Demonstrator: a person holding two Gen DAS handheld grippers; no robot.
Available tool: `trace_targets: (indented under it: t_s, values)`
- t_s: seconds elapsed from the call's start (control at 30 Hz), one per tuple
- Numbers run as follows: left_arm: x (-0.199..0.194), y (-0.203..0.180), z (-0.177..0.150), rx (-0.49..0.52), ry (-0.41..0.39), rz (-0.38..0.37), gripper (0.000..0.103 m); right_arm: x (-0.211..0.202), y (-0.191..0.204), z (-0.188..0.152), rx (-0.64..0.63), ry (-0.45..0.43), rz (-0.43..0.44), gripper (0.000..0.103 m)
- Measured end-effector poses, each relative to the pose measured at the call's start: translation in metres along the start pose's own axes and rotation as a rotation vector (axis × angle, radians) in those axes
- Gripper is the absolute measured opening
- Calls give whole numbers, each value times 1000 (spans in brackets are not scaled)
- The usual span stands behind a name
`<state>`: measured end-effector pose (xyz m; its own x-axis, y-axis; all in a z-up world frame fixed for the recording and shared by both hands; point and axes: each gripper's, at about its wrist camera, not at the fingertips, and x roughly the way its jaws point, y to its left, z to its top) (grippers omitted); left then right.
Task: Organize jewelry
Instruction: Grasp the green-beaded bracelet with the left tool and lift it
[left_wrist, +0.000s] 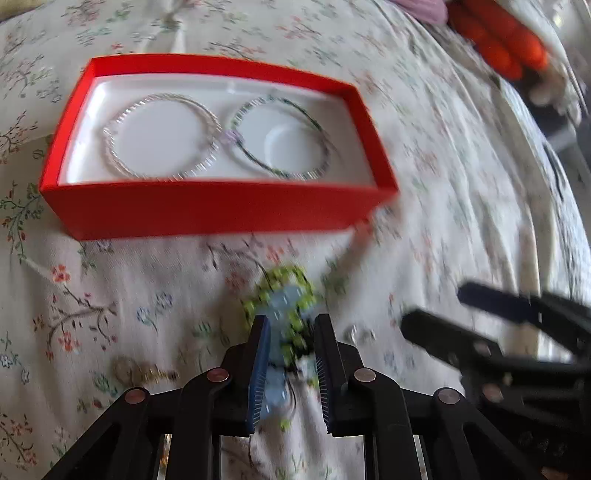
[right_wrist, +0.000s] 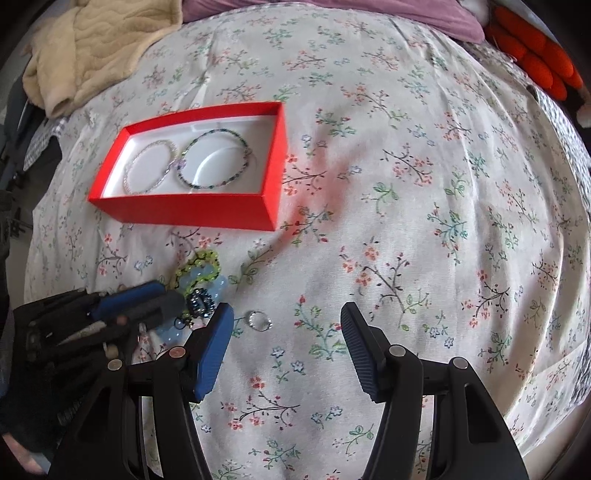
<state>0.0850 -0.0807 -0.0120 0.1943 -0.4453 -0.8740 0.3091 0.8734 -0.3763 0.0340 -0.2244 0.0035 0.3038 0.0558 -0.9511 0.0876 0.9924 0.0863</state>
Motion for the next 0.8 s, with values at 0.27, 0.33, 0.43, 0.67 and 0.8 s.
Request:
trace_targets:
  t_s: [0.27,0.33,0.43,0.67,0.8]
  values:
    - [25,10,10,-29,16,72,5,7,-15,3,27,14,-6,63]
    - [33,9,10,-13,33,85,5,10,-19,4,29,19,-11,63]
    - [43,2,9,43,41,120,5,13,-23,7,29,23,-18,63]
    - [47,-13,7,140,49,156,4,19,-26,11,20,30,-31,63]
    - [43,-14,5,135,46,147,2,19,-27,11,20,29,-37,63]
